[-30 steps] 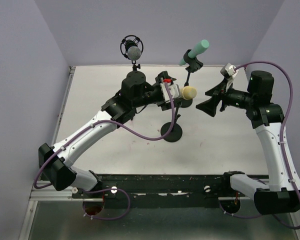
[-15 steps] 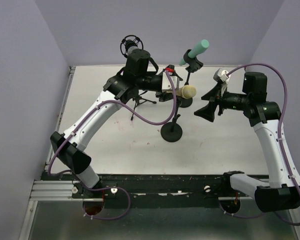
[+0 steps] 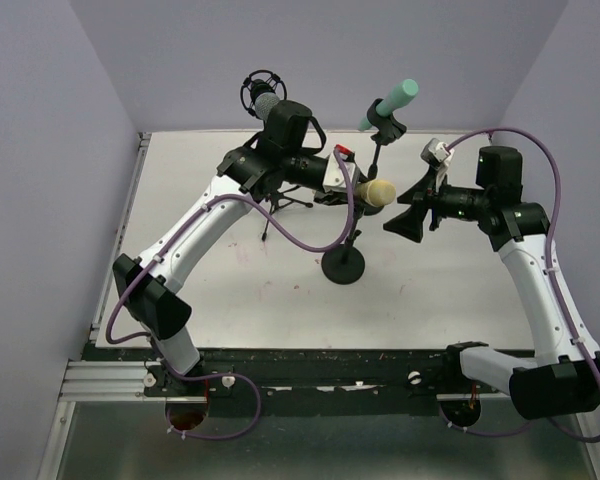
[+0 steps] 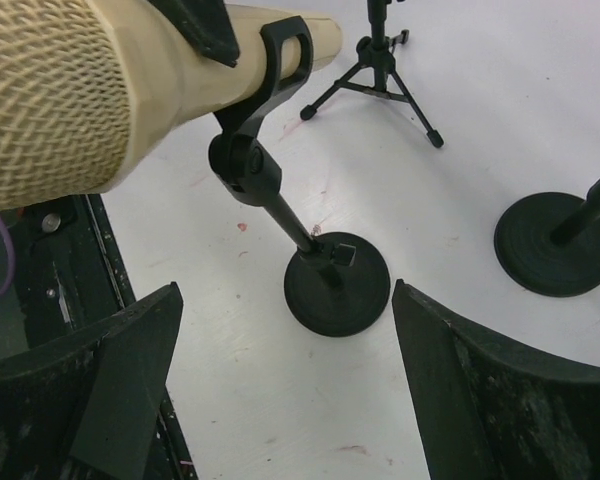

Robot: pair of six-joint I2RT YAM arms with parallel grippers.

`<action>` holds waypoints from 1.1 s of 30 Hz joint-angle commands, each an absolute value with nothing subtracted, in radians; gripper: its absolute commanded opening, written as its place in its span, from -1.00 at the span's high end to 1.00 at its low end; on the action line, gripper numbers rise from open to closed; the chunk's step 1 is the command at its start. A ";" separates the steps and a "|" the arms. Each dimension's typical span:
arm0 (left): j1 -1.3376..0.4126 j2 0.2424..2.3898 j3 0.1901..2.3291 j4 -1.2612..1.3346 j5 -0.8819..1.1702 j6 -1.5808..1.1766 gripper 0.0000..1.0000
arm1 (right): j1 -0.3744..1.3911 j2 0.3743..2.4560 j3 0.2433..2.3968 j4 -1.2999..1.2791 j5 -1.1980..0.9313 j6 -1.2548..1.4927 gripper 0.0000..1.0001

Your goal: Remove the microphone from the stand

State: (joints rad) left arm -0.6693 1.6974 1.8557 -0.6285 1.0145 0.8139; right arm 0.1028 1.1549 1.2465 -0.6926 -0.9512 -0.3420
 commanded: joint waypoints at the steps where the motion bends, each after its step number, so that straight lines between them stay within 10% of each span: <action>1: -0.666 1.597 1.697 -0.377 0.971 0.498 1.00 | 0.120 1.207 1.265 -0.638 -0.948 -0.313 -0.86; 13: -0.667 1.419 1.434 -0.073 0.606 0.109 1.00 | 0.207 1.203 1.085 -0.290 -0.986 -0.256 -0.93; 33: -0.650 1.416 1.491 -0.262 0.736 0.218 0.60 | 0.324 1.313 0.824 0.290 -1.028 -0.212 -0.63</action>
